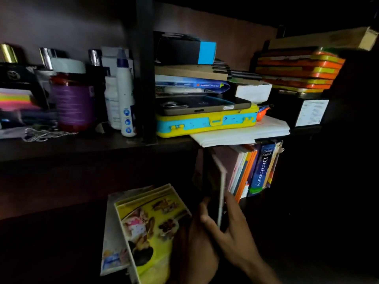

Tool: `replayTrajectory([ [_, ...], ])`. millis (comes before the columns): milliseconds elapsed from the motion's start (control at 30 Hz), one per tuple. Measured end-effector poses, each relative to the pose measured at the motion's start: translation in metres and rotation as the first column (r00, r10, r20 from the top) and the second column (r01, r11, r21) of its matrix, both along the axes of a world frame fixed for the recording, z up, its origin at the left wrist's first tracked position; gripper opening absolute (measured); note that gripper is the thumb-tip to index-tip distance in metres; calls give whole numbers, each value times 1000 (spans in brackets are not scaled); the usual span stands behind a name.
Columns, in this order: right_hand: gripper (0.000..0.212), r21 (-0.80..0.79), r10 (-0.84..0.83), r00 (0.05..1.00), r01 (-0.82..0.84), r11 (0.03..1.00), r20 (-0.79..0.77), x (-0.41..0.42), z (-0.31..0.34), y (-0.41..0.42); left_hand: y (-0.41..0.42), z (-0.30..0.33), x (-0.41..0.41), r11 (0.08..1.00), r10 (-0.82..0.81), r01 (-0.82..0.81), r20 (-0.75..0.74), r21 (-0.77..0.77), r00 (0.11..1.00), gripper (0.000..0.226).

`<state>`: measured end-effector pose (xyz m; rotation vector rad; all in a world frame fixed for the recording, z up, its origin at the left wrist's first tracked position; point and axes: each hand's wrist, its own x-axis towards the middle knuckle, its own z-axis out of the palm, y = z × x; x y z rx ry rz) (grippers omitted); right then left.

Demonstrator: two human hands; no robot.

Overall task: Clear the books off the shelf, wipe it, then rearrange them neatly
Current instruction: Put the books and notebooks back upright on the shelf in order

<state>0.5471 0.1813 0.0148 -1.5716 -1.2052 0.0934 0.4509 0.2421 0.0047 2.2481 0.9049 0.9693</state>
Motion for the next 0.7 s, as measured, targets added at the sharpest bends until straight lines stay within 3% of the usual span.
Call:
replayTrajectory([
  [67,34,49,-59,998,59,997,-6,6,3,8,2,-3,4,991,-53,70,-146,110,988,67],
  [133,12,77,-109,993,113,991,-53,15,-1,12,6,-12,6,974,-46,97,-239,205,970,88],
  [200,10,33,-184,980,187,982,-77,23,-7,10,12,-18,6,958,-41,127,-318,255,947,96],
  [267,9,-76,-213,975,209,975,-62,27,-4,9,15,-12,2,949,-20,118,-320,291,947,89],
  [400,21,-331,-89,990,122,936,112,43,29,0,16,-5,-1,939,-3,120,-340,323,940,78],
  [500,25,-623,43,982,84,777,186,54,52,-5,10,-4,-7,938,-56,178,-377,296,925,71],
  [600,40,-875,72,980,132,466,186,71,54,9,10,-5,-4,946,-60,187,-424,265,904,71],
  [633,39,-887,61,982,134,442,178,76,54,15,11,-8,-2,952,-49,173,-433,252,900,74],
  [700,41,-853,23,988,122,508,154,73,63,30,15,-6,-4,952,-49,166,-407,257,912,78],
])
